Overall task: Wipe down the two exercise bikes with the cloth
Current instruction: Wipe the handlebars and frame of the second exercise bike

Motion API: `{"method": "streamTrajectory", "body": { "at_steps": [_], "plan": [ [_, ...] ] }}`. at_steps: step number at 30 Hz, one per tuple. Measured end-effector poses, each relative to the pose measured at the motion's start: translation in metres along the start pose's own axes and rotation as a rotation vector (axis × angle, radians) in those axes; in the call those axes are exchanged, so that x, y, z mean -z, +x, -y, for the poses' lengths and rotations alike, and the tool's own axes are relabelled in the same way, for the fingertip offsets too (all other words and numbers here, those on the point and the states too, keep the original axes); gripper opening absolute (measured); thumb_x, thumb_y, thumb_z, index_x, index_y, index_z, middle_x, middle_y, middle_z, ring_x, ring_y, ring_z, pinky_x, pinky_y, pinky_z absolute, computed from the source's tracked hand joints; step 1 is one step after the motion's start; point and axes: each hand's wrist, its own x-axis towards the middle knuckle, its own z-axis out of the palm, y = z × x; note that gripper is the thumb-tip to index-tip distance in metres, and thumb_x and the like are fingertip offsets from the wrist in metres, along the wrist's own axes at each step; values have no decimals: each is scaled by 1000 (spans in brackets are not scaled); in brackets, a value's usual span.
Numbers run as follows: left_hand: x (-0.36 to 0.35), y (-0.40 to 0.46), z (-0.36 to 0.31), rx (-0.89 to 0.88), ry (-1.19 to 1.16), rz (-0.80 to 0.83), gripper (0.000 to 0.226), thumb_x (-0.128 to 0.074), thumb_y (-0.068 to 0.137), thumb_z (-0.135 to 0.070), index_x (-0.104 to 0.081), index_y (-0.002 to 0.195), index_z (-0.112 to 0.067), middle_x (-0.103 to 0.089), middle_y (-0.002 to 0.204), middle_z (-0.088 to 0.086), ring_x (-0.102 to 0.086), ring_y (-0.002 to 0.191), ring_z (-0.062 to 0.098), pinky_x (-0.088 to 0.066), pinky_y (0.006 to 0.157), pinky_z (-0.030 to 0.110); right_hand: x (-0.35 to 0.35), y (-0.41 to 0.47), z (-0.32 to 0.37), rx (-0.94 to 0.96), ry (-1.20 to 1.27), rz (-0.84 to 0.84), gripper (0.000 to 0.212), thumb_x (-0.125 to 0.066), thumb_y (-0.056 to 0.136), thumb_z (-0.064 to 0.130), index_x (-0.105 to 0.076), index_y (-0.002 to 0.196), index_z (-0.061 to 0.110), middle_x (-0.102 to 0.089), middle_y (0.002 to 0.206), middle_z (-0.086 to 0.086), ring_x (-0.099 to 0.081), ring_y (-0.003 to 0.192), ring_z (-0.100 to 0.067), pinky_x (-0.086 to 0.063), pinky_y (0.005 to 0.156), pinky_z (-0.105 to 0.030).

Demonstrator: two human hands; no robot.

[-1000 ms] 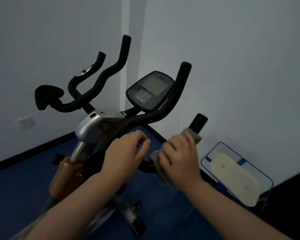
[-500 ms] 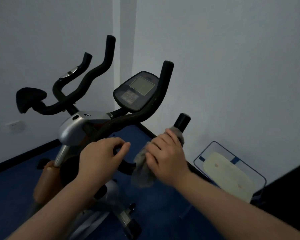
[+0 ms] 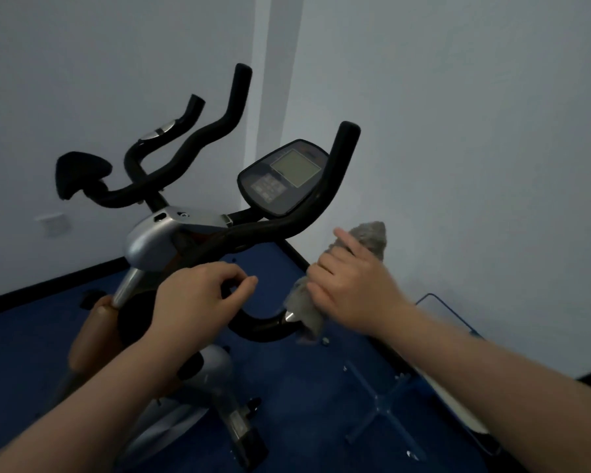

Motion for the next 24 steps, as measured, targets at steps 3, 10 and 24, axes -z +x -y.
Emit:
{"method": "streamTrajectory", "body": {
  "at_steps": [3, 10, 24],
  "plan": [
    [-1, 0, 0, 19, 0, 10, 31, -50, 87, -54, -70, 80, -33, -65, 73, -15, -60, 67, 5, -40, 54, 24, 11, 3, -47, 218, -158, 56, 30, -43, 98, 29, -65, 86, 13, -64, 82, -4, -60, 82, -26, -37, 110, -46],
    [-1, 0, 1, 45, 3, 18, 33, -46, 89, -55, -70, 83, -34, -66, 75, -15, -58, 65, 2, -40, 54, 25, -22, -19, 45, -166, 135, -67, 28, -41, 95, 27, -65, 97, 12, -61, 94, -6, -57, 96, -28, -19, 116, -45],
    [3, -8, 5, 3, -405, -286, 24, -55, 91, -31, -67, 74, -19, -64, 72, -10, -61, 70, 7, -50, 64, 30, -9, -14, 1, 87, -36, 76, 46, -72, 71, 46, -66, 103, 14, -64, 93, -7, -63, 89, -28, -31, 104, -40]
  ]
}}
